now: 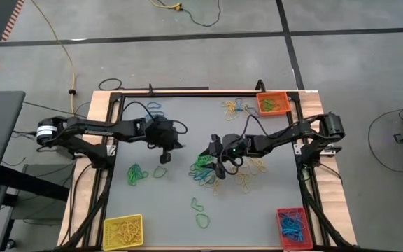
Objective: Sort rubber bands into baskets
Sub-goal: Put the green rubber band into the orange bin
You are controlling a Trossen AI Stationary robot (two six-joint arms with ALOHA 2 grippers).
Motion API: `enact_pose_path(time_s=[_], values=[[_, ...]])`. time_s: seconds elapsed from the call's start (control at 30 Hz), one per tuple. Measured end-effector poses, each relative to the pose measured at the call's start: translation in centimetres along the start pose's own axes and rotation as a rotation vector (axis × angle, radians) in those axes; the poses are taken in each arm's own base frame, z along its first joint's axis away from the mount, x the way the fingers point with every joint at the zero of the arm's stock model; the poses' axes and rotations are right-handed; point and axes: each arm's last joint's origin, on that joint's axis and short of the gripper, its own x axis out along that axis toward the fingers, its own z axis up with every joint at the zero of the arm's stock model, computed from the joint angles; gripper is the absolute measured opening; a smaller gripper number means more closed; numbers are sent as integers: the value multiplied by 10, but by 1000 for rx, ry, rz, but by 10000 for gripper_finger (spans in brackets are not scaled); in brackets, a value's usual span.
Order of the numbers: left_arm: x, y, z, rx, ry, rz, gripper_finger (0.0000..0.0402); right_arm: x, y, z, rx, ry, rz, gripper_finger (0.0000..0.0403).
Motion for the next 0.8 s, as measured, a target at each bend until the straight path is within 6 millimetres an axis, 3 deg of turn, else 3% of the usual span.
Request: enact_pose_path(time_s=[0.33,0.8], values=[[-2,-32,28,111,-119,-135,0,0,-3,6,-95,-64,-113,259],[-4,-40,40,140,-220,-173,0,1,15,18,-225,-142,-76,248]])
